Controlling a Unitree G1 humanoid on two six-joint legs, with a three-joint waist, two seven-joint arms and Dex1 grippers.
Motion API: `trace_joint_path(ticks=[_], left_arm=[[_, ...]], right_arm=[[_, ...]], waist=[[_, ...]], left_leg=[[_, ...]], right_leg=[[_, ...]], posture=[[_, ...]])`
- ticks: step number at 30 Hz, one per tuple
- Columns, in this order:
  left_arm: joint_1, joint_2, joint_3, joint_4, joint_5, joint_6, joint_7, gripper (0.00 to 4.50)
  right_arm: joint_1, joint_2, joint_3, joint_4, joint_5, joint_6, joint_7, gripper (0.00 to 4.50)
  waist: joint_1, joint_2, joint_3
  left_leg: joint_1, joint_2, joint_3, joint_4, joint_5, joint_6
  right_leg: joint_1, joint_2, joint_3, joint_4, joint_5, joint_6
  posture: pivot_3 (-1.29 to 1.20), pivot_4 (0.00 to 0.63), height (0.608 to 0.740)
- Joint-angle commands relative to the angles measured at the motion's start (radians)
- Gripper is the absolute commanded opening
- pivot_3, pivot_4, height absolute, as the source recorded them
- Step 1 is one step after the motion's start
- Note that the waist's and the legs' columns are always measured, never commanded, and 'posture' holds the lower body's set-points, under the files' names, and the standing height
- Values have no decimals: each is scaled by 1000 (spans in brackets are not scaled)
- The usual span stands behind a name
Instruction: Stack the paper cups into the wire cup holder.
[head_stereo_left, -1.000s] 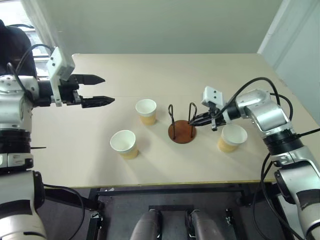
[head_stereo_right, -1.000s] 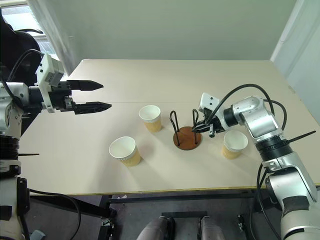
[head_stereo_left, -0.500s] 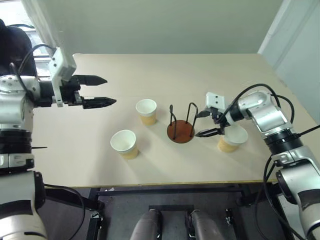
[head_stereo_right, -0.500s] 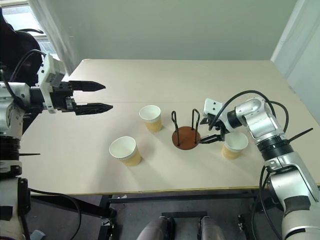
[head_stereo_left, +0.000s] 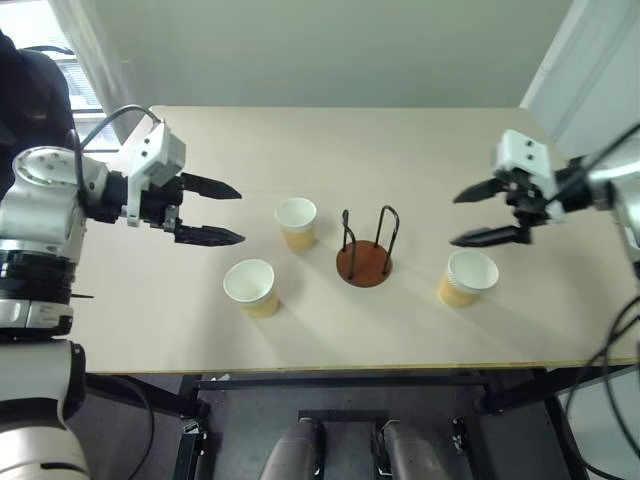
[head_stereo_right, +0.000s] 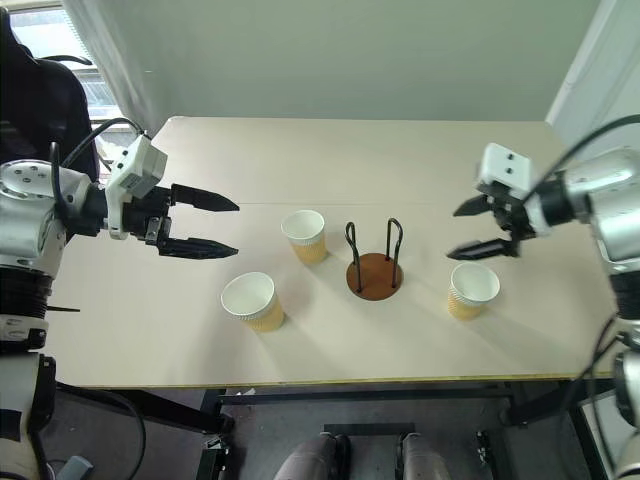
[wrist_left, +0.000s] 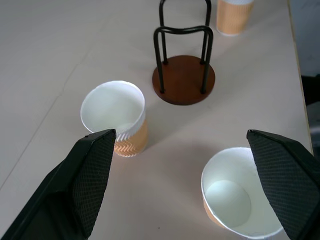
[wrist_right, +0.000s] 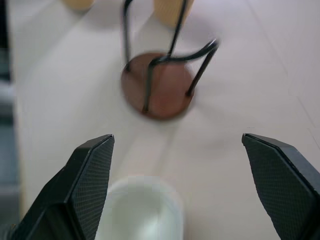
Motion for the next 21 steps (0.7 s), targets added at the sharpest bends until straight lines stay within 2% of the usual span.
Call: trace_joint_path(ticks=[1,4,7,14,21], left_arm=[[-70,5,-33,44,-30,-39,-40,4500],[-105,-13,-61,93,-26,-60,-40,4500],[-133,-31,-81,130,-28,-80,-40,4500],[-160,-52,-96,167,-31,-99,-40,4500],[-150,-42,-78,157,-39,-94,-40,4500]], right_arm=[[79,-99,-46,-122,42,7,62,4128],[162,-173,-63,-192,50,-20,84,4128],[214,-201,-63,-228,21,-77,55,4128],[272,-184,-24,-234,-83,-240,-24,4128],[275,-161,25,-216,-152,-350,-12,4128]], waist=[[-1,0,0],[-2,0,0],[-5,0,0],[-9,-1,0],[-8,-1,0]], left_leg=[[0,0,0,0,-2,-3],[0,0,0,0,-3,-5],[1,0,0,1,-2,-5],[2,0,0,1,4,3],[1,-1,0,2,4,5]], right_leg=[[0,0,0,0,0,0],[1,0,0,0,-1,1],[1,0,0,0,-1,1],[2,0,1,0,2,5],[3,0,1,0,1,7]], posture=[[0,150,740],[0,150,740],[0,150,740],[0,150,740],[0,150,740]])
